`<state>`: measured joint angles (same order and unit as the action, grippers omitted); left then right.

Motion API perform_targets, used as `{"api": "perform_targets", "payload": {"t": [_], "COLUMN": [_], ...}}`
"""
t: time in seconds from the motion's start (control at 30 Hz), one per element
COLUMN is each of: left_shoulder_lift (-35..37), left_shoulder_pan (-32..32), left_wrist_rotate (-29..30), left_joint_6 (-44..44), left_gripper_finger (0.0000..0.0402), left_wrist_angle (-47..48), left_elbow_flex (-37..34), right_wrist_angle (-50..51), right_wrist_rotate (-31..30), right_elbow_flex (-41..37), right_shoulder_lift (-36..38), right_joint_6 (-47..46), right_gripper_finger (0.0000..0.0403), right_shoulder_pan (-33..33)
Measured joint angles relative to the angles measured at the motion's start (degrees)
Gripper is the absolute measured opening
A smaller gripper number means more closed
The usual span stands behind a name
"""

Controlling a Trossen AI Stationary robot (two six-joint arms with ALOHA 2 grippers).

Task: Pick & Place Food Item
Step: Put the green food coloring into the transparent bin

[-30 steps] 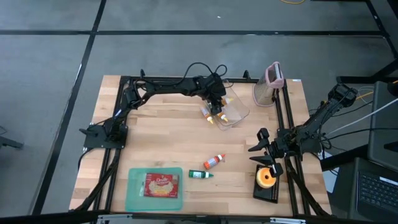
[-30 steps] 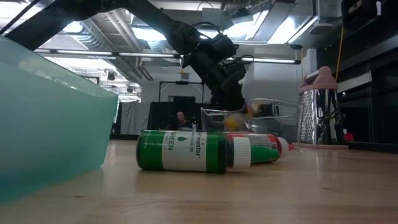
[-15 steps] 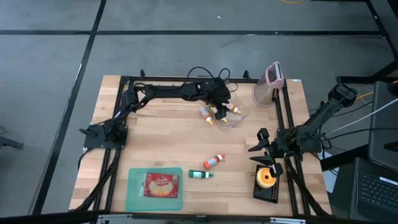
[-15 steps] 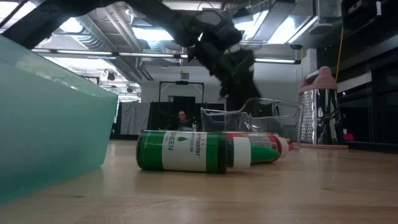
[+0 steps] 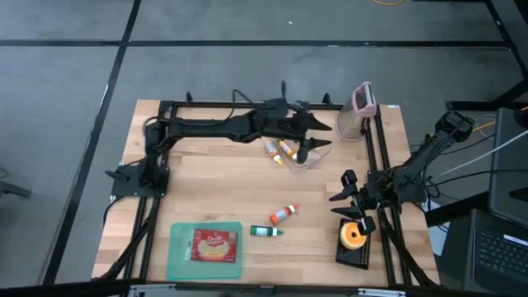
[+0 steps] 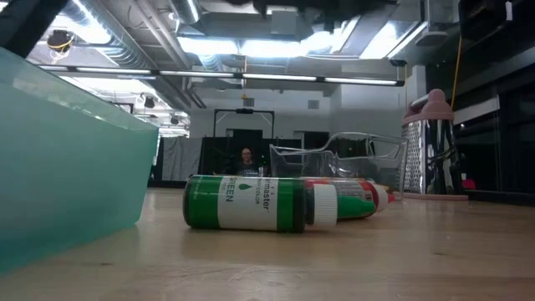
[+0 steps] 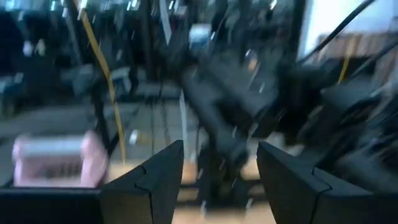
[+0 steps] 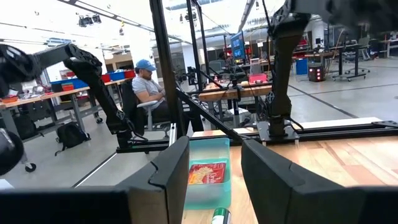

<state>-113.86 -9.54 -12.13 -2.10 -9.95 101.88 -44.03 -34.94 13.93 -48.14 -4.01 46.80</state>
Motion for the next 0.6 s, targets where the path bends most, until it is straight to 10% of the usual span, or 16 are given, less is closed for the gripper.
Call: {"api": "perform_targets", "payload": {"t": [0.4, 0.6], "left_shoulder_lift": [11.7, 20.8], "left_shoulder_pan": [6.9, 10.4], "left_wrist_rotate": [1.2, 10.4], "left_joint_6": [-7.4, -11.0], "left_gripper_finger": [0.0198, 0.0195], "left_wrist_angle": [-3.4, -3.5], "left_elbow_flex": [-1.0, -13.2], "right_wrist_angle": [0.6, 0.9], "right_wrist_rotate": [1.4, 1.6], "right_elbow_flex": [0.0, 0.0], "right_shoulder_lift": [0.0, 0.0], "right_joint_6": [-0.4, -1.5], "right_gripper_finger": [0.0146, 0.0146], "right_shoulder_pan": [0.0, 0.1]}}
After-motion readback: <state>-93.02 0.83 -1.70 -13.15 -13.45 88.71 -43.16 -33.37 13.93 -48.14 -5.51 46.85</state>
